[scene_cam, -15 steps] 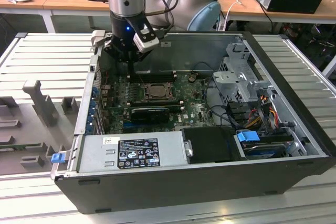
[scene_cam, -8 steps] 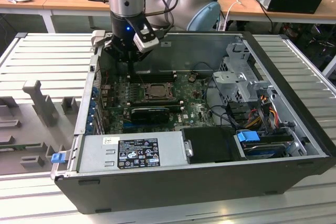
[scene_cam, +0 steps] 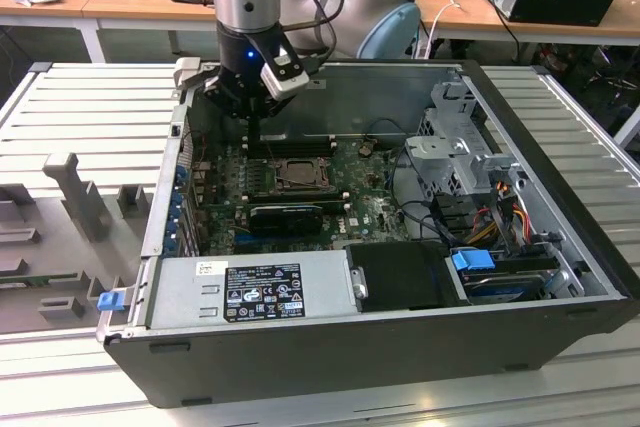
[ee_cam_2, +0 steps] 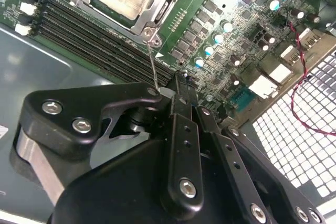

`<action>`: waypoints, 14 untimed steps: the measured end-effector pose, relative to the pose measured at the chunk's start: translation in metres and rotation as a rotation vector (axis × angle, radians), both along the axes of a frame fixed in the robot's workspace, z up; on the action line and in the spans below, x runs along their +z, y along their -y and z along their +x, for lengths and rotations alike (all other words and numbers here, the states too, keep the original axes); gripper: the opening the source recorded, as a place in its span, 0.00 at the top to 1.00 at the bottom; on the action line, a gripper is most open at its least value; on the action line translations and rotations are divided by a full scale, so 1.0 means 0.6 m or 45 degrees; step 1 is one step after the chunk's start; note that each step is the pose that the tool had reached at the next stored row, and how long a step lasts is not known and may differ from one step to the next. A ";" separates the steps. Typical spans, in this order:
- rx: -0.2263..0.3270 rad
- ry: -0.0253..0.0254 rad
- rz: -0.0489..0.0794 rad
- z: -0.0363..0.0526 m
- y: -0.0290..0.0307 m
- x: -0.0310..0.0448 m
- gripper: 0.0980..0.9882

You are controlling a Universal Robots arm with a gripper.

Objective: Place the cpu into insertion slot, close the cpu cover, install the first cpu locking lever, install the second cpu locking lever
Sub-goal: 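Install the first cpu locking lever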

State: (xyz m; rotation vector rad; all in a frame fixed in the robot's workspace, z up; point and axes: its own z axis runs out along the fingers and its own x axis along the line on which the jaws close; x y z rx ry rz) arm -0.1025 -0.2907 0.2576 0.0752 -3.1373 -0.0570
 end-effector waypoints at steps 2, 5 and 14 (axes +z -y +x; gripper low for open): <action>0.000 0.0000 0.000 0.003 0.0000 0.000 0.99; 0.000 0.0000 0.000 0.008 0.0000 0.000 0.99; 0.000 0.0000 0.000 0.024 0.0000 0.000 0.99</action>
